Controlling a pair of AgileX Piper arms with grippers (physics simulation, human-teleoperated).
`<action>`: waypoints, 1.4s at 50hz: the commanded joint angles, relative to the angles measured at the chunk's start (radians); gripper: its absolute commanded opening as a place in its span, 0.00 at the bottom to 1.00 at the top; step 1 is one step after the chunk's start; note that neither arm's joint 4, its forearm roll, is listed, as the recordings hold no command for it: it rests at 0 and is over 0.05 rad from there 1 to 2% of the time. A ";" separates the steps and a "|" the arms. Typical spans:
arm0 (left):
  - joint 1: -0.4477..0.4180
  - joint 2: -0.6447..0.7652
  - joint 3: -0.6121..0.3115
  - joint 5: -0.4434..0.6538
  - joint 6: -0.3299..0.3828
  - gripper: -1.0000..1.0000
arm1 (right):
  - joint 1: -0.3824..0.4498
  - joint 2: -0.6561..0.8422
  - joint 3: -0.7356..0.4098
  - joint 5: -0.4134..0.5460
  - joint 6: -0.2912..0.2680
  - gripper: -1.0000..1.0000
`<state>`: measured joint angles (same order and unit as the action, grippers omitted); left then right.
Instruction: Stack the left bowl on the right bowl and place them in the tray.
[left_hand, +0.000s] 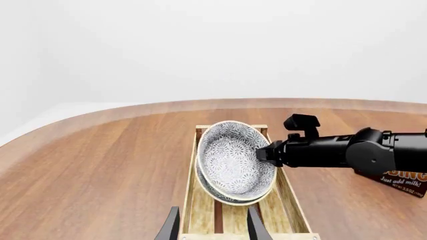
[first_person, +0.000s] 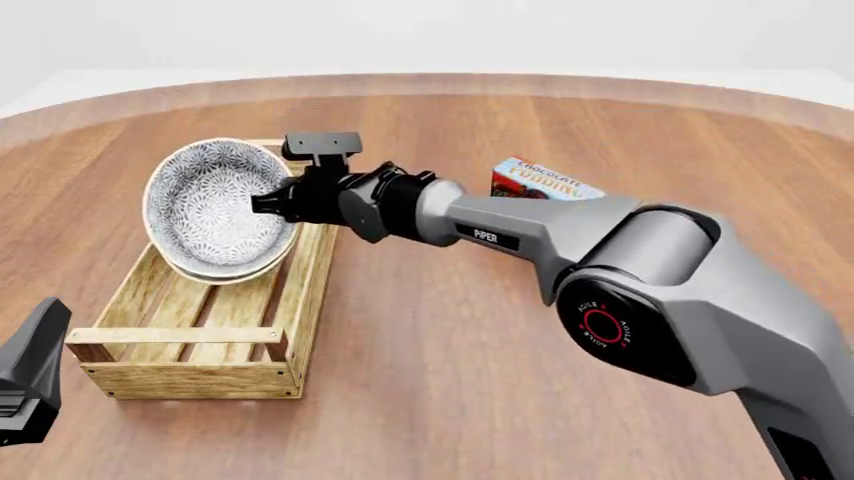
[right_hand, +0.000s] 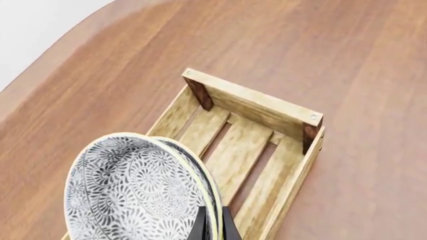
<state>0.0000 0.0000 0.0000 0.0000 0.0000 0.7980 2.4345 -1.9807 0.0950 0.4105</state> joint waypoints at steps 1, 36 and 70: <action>0.000 0.000 0.000 0.000 0.000 1.00 | 0.004 0.018 -0.008 -0.006 0.006 0.00; 0.000 0.000 0.000 0.000 0.000 1.00 | 0.006 0.020 -0.006 -0.002 -0.002 1.00; 0.000 0.000 0.000 0.000 0.000 1.00 | -0.017 -0.266 0.229 -0.041 -0.041 1.00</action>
<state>0.0000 0.0000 0.0000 0.0000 0.0000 0.7892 2.2977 -1.8513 0.0764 0.3967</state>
